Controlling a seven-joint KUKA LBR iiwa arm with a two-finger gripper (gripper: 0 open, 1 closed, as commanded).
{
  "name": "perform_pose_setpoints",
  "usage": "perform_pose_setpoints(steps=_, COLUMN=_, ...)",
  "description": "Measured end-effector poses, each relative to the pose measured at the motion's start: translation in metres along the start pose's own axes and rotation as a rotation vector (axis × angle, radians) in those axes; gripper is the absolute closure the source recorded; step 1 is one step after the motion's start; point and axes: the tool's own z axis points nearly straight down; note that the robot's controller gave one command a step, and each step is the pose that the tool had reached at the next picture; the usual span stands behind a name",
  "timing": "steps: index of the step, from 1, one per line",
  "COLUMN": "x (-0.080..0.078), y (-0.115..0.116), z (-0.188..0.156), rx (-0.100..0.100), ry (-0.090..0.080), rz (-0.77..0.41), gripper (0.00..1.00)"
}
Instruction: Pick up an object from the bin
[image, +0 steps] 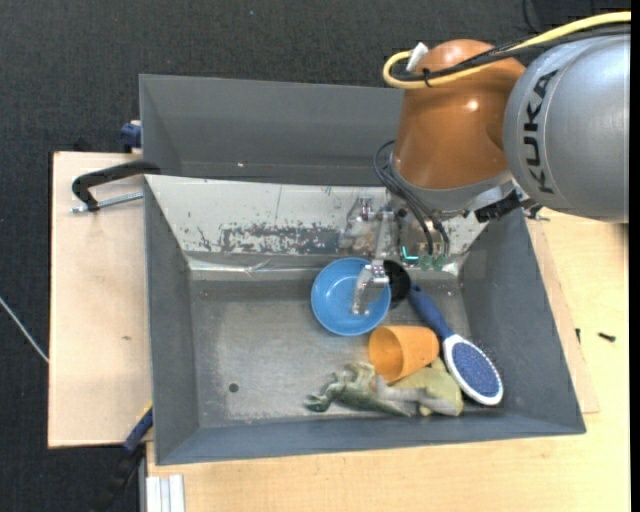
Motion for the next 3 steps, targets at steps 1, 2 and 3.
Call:
perform_pose_setpoints(steps=1, x=-0.011, y=-0.013, z=0.151, rx=-0.002, ry=-0.013, rz=-0.140, gripper=0.00)
perform_pose_setpoints(steps=2, x=0.002, y=-0.006, z=0.121, rx=-0.002, ry=-0.013, rz=0.084, gripper=0.00)
perform_pose_setpoints(steps=3, x=0.009, y=-0.027, z=0.121, rx=-0.002, ry=-0.007, rz=0.308, gripper=0.00)
